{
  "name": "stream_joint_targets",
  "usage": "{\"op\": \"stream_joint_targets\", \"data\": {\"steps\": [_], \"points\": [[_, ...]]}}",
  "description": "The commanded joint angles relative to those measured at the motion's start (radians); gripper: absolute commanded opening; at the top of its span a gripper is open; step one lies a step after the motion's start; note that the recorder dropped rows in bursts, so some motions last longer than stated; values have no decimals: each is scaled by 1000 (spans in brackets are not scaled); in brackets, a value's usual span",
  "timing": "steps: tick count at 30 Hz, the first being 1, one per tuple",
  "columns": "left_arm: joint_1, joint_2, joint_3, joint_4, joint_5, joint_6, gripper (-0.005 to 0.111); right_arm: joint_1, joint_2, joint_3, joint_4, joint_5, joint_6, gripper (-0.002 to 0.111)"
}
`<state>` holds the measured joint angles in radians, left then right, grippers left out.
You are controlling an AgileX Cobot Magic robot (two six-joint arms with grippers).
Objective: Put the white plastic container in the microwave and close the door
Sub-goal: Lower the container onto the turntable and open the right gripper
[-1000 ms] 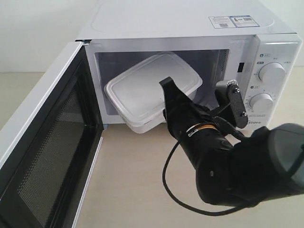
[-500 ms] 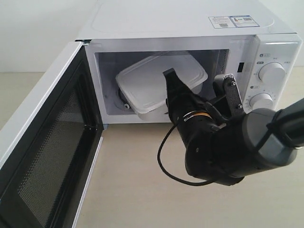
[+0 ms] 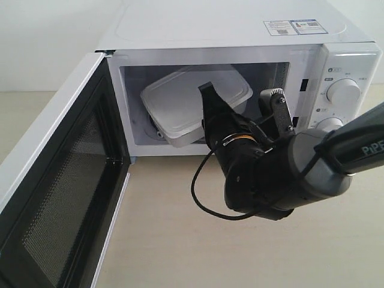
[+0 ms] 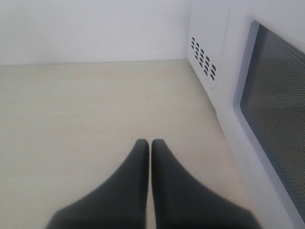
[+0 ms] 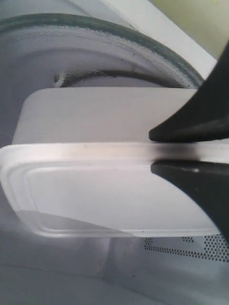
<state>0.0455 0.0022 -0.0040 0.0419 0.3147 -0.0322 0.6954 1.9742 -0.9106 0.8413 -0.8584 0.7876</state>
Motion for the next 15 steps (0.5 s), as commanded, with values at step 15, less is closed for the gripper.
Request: {"op": "stream_joint_targets", "data": {"steps": [15], "points": [[2,-2,4,1,-3,4,4,-8,3,-46,-1,7,-45,0]]}}
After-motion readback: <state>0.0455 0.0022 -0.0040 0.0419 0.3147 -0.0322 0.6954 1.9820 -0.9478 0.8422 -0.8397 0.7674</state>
